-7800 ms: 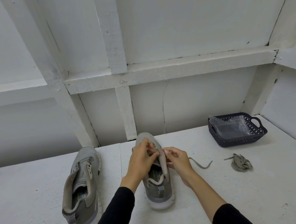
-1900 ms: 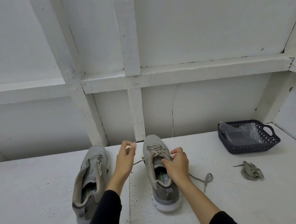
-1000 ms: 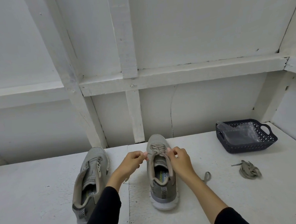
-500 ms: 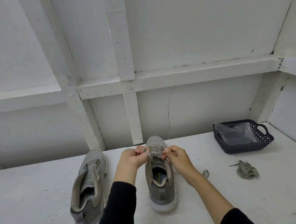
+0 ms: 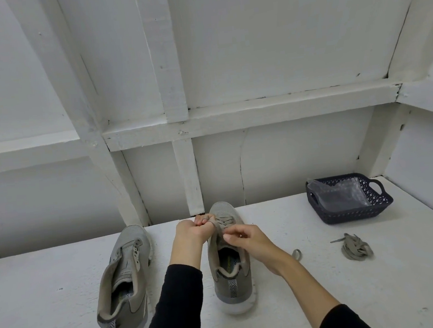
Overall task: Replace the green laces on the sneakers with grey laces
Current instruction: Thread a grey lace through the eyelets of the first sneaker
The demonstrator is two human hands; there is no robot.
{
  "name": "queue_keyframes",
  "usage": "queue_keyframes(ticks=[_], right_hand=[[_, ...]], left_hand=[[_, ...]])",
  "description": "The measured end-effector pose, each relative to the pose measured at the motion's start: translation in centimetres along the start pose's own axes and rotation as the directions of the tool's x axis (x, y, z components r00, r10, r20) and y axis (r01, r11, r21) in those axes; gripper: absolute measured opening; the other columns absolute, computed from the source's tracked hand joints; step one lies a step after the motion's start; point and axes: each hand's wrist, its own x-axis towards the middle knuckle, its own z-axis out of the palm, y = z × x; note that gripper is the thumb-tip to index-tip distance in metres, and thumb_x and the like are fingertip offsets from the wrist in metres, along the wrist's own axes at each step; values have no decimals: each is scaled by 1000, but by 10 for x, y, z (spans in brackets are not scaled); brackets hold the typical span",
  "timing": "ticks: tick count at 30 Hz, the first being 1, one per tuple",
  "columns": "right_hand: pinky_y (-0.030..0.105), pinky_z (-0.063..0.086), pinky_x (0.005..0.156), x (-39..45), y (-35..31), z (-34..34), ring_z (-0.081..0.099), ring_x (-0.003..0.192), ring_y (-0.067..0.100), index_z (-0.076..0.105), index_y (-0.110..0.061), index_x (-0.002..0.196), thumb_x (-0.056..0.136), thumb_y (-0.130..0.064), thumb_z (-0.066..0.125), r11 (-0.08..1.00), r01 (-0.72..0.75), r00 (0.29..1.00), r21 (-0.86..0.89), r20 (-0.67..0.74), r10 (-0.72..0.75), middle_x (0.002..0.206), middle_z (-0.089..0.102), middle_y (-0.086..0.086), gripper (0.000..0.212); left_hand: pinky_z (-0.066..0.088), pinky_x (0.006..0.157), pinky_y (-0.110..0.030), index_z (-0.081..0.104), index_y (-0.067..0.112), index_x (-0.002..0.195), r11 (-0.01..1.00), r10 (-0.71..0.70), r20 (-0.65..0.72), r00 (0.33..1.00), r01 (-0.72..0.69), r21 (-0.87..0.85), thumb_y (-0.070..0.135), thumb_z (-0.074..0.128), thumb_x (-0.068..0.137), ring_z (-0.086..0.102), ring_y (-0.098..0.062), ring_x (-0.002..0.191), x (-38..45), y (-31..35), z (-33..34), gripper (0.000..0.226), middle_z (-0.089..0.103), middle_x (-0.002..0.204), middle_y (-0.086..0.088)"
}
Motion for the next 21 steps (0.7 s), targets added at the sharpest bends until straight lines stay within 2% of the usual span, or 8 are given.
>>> queue_keyframes(ticks=[2,5,8,11,15,17,19,21], right_hand=[[18,49,82,0,0,3,60,86,13,72,-8,99,90,-17,66,996,12,1000,-88,0,-12,94,67,12,14],[15,49,77,1,-1,3,60,86,9,69,-12,91,93,-16,62,999,2,999,-46,-39,-4,90,65,3,9],[10,47,75,-1,-5,4,58,92,5,66,-13,101,93,-10,59,1000,12,999,-14,-52,-12,99,62,-2,11],[3,44,73,-2,-9,8,55,97,3,63,-20,109,90,-7,63,988,44,999,-145,5,-44,102,53,-15,23],[4,41,67,0,-4,11,52,89,3,55,-20,105,88,-19,69,985,46,990,-168,-124,-68,100,53,-12,22],[5,41,69,0,-3,11,52,90,2,56,-23,109,89,-22,68,983,68,991,-171,-99,-86,102,53,-10,24],[6,43,74,1,-4,10,56,92,-1,64,-24,99,92,-19,64,970,115,992,-217,-30,-124,99,56,-11,10],[10,46,78,3,-3,9,59,90,2,69,-18,91,95,-17,59,972,126,988,-199,-58,-140,95,62,-5,10]], left_hand=[[16,51,-21,29,19,71,1000,12,-5,1000,-12,6,-6,13,69,17,-11,51,-1,0,1,30,22,37,-2],[17,50,-20,29,19,71,1000,7,-8,1000,-7,18,-5,14,81,17,-10,51,-1,0,-1,30,23,39,-2],[17,47,-21,28,19,68,1000,-4,-16,1000,4,20,-7,15,73,18,-10,50,-3,0,-2,30,23,51,0],[17,49,-21,29,18,69,1000,12,-9,1000,-12,27,-8,16,67,19,-11,51,-6,-3,-1,30,23,45,-3],[17,50,-20,30,18,71,1000,29,-6,1000,-29,4,-7,15,68,18,-10,51,-5,-2,0,29,23,41,-3],[17,49,-21,29,19,70,993,59,-47,997,-53,104,-6,14,64,18,-11,50,-6,-1,0,29,23,42,-3],[17,49,-21,30,19,69,965,120,-46,992,-105,241,-6,16,66,20,-11,48,-10,0,0,30,24,37,-4],[20,47,-27,35,19,68,919,157,-13,988,-141,368,-9,28,76,30,-12,40,-8,0,-3,29,33,35,-4]])
